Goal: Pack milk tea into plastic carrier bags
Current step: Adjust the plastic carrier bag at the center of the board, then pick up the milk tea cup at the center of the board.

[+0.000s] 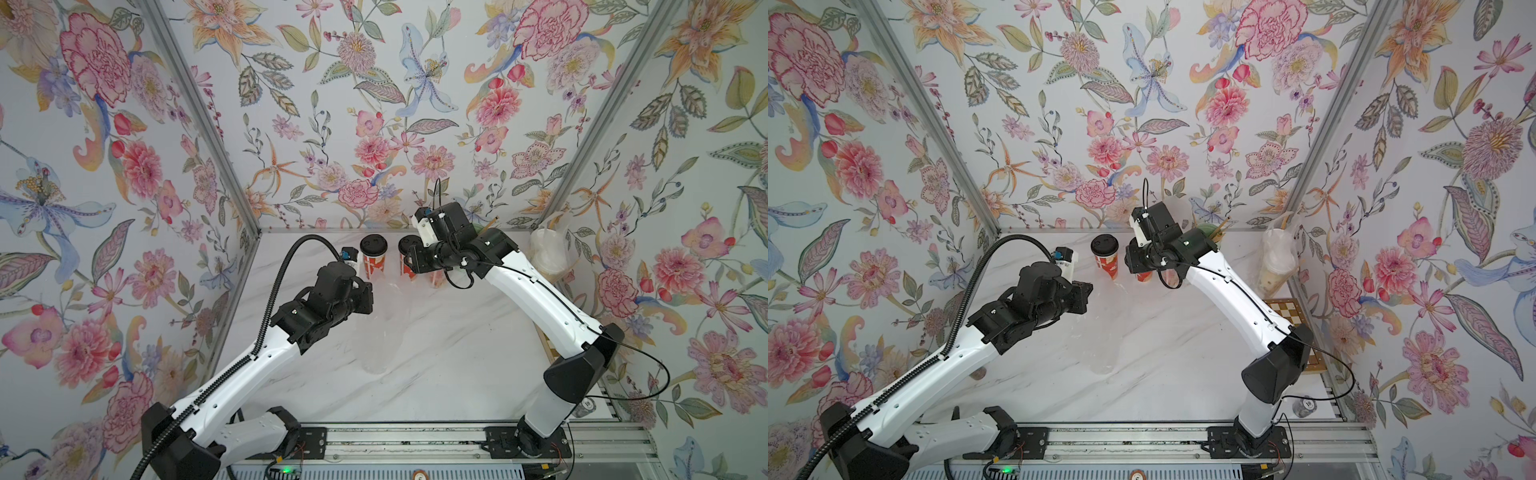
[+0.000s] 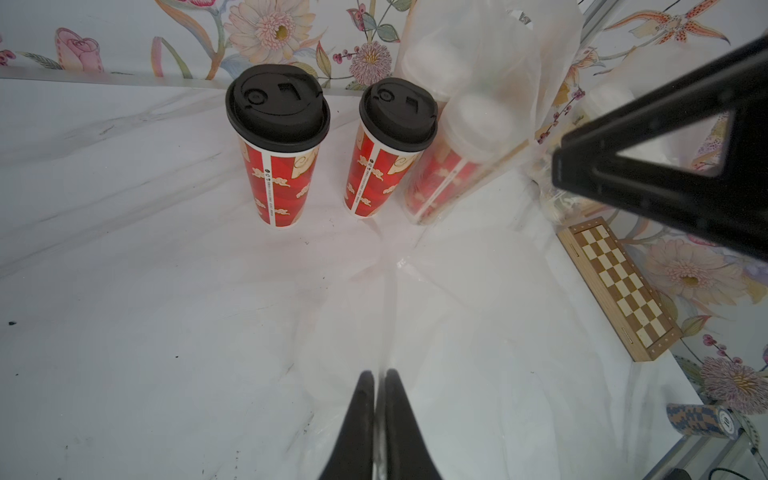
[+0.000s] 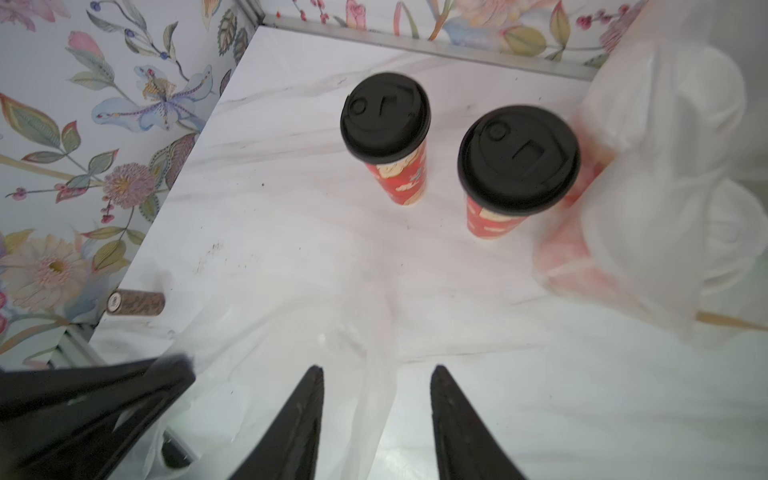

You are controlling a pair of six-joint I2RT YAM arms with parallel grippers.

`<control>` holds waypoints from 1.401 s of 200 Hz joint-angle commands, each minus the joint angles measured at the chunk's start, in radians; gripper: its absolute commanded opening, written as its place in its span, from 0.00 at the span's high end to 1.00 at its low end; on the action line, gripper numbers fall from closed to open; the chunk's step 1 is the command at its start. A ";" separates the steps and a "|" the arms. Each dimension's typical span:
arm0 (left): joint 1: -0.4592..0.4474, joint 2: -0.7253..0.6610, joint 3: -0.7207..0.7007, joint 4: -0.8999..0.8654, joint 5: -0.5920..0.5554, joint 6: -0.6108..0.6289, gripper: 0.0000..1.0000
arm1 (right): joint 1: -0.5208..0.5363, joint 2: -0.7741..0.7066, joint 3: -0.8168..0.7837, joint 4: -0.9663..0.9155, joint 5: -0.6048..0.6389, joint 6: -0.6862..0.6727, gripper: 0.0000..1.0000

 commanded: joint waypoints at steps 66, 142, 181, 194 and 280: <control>0.001 -0.042 -0.039 0.037 0.016 -0.051 0.90 | -0.094 0.292 0.267 0.002 0.153 -0.077 0.45; 0.001 -0.053 -0.050 0.036 0.003 -0.079 0.90 | -0.117 0.437 0.388 0.002 0.139 -0.084 0.27; 0.001 -0.050 -0.050 0.034 0.006 -0.083 0.90 | -0.123 0.483 0.433 0.002 0.127 -0.086 0.25; 0.001 -0.051 -0.050 0.034 0.002 -0.084 0.90 | -0.125 0.492 0.438 0.001 0.126 -0.088 0.24; 0.000 -0.061 -0.057 0.036 -0.004 -0.093 0.90 | -0.128 0.535 0.442 0.001 0.125 -0.107 0.23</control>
